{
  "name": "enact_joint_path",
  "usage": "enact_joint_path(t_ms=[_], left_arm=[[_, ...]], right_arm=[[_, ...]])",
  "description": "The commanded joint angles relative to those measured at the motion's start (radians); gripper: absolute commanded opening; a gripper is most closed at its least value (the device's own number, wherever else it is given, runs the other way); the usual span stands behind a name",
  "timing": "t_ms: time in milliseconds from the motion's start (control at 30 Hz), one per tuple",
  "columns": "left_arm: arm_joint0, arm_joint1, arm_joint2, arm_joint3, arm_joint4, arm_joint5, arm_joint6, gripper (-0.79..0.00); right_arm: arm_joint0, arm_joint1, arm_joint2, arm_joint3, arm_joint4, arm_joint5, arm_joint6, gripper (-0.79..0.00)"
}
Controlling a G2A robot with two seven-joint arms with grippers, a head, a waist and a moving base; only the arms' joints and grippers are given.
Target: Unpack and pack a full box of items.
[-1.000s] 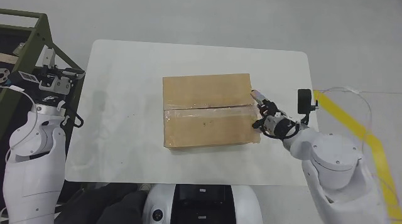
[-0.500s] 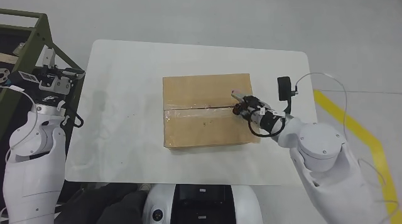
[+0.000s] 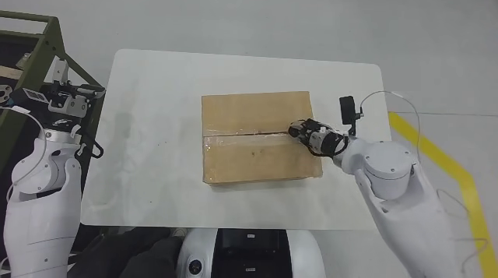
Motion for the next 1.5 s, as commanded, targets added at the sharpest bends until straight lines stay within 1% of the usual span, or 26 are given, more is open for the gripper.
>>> enact_joint_path(t_ms=[0,233,367,667,933,1167,1467], left_arm=[[0.0,0.0,0.0,0.0,0.0,0.0,0.0,0.0],[0.0,0.0,0.0,0.0,0.0,0.0,0.0,0.0],[0.0,0.0,0.0,0.0,0.0,0.0,0.0,0.0],[0.0,0.0,0.0,0.0,0.0,0.0,0.0,0.0],[0.0,0.0,0.0,0.0,0.0,0.0,0.0,0.0],[0.0,0.0,0.0,0.0,0.0,0.0,0.0,0.0],[0.0,0.0,0.0,0.0,0.0,0.0,0.0,0.0]], right_arm=[[0.01,0.0,-0.006,0.007,-0.001,0.016,-0.002,-0.785],[0.04,-0.002,-0.029,0.027,-0.014,0.071,-0.018,-0.785],[0.06,-0.002,-0.051,0.046,-0.022,0.076,-0.011,-0.785],[0.069,0.006,-0.096,0.03,-0.097,0.035,0.02,-0.785],[0.063,0.01,-0.12,0.012,-0.112,0.001,0.061,-0.785],[0.139,-0.001,-0.199,0.069,-0.117,-0.028,0.104,-0.785],[0.231,-0.026,-0.29,0.142,-0.096,-0.059,0.118,-0.785]])
